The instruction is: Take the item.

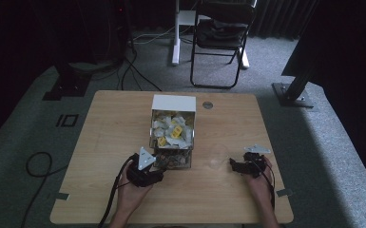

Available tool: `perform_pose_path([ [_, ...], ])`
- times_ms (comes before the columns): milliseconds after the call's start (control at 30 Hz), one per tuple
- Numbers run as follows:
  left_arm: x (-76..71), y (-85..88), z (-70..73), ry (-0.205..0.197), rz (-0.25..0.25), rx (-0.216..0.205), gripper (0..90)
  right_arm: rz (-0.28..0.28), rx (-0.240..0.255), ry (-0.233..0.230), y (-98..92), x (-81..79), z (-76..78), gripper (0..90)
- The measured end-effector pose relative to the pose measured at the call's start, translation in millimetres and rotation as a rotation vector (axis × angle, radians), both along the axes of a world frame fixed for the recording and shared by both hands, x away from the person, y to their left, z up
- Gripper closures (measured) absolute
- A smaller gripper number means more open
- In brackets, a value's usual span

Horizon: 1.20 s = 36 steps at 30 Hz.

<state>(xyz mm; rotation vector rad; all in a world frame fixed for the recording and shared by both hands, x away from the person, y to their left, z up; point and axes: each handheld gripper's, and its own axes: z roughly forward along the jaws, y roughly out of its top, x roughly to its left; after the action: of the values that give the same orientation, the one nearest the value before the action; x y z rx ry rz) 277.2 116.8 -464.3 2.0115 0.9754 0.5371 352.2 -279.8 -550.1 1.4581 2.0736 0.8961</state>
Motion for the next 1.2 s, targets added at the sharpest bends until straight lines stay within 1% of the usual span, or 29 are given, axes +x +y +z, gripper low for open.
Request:
perform_pose_path([
  [67, -0.3, -4.1, -1.7, 0.0, -0.014, -0.002, 42.6, 0.0, 0.0, 0.0, 0.0, 0.0, 0.0, 12.4],
  [100, -0.2, -5.5, -2.4, -0.001, -0.019, 0.005, 42.6, 0.0, 0.0, 0.0, 0.0, 0.0, 0.0, 12.4],
  [333, 1.0, -15.0, -9.2, 0.008, -0.042, 0.003, 42.6, 0.0, 0.0, 0.001, 0.0, 0.0, 0.0, 12.4],
  [467, 1.8, -19.6, -12.5, 0.014, -0.053, 0.014, 42.6, 0.0, 0.0, 0.0, 0.0, 0.0, 0.0, 12.4],
  [533, 2.5, -21.2, -14.4, 0.019, -0.056, 0.013, 42.6, 0.0, 0.0, 0.001, 0.0, 0.0, 0.0, 12.4],
  [600, 3.5, -22.6, -16.7, 0.036, -0.061, 0.002, 42.6, 0.0, 0.0, 0.0, 0.0, 0.0, 0.0, 12.4],
  [667, 4.4, -23.4, -19.1, 0.043, -0.069, 0.006, 42.6, 0.0, 0.0, 0.001, 0.0, 0.0, 0.0, 12.4],
  [767, 5.4, -24.3, -23.0, 0.056, -0.073, 0.011, 42.7, 0.0, 0.0, 0.001, 0.0, 0.0, 0.0, 12.4],
  [833, 5.8, -24.9, -25.7, 0.057, -0.066, 0.007, 42.6, 0.0, 0.0, 0.0, 0.0, 0.0, 0.0, 12.4],
  [967, 6.7, -24.5, -26.0, 0.063, -0.059, -0.005, 43.0, 0.0, 0.0, 0.001, 0.0, -0.1, 0.0, 12.4],
  [1067, 8.1, -24.9, -27.6, 0.063, -0.058, 0.001, 42.7, 0.0, 0.0, 0.0, 0.0, 0.0, 0.0, 12.4],
  [1200, 7.8, -24.4, -27.2, 0.067, -0.057, -0.003, 42.7, 0.0, 0.0, 0.001, 0.0, -0.1, 0.0, 12.4],
])
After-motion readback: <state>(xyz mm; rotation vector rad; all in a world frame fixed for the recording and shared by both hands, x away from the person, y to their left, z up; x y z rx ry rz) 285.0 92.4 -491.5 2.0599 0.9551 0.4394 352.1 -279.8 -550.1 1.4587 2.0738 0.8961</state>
